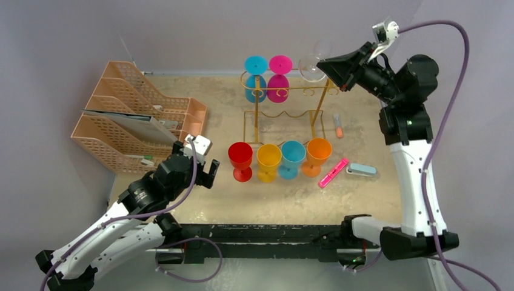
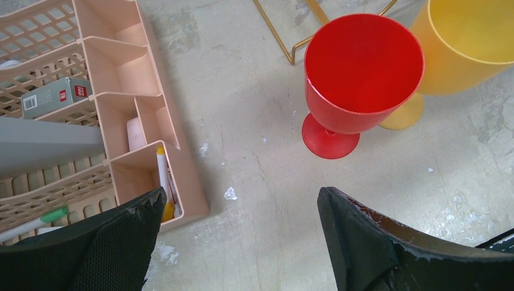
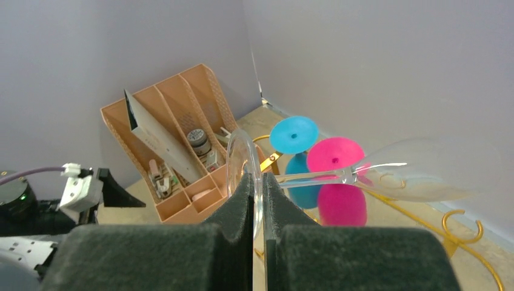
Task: Take the wine glass off the wine glass rack
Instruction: Pick up the wine glass from the wine rack, then place the wine glass at the center of the board.
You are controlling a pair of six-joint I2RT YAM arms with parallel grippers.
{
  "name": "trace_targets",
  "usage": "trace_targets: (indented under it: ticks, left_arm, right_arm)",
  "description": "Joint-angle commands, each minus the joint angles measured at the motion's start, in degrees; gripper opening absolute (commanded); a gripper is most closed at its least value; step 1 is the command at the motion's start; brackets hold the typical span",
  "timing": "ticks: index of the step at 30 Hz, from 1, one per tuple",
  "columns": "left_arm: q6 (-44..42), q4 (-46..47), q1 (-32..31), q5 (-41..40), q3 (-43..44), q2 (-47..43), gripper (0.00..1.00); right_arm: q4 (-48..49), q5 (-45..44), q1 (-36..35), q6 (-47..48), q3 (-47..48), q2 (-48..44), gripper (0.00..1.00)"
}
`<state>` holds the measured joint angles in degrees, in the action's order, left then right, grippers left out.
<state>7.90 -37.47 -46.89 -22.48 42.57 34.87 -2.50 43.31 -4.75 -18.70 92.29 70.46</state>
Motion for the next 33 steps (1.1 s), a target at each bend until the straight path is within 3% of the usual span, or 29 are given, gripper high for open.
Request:
trace_targets:
  ticks: [1,7,17,24,33]
  left_arm:
    - [0.1,1.0,0.3,0.8,2.3,0.3,0.93]
    - [0.0,1.0,0.2,1.5,2.4,0.1,0.93]
    - [10.2,1.6,0.3,3.6,4.0,-5.9,1.0]
    - [13.2,5.6,0.3,17.1,12.2,-4.4,1.0]
    - [15.1,9.9,0.2,36.8,20.8,6.7,0.99]
  right_arm:
    - [-5.5,0.1,0.1,2.5,-0.9,-5.0,0.0]
    - [-9.9,-0.2,0.1,-3.2,-4.9,-12.9,0.0]
    - [-14.2,5.5,0.1,-8.8,-8.9,-21.7,0.0]
    - [-8.5,15.1,0.1,-18.0,-15.2,-24.8,0.0]
    - [-11.1,21.3,0.1,-17.8,-20.9,-27.2,0.0]
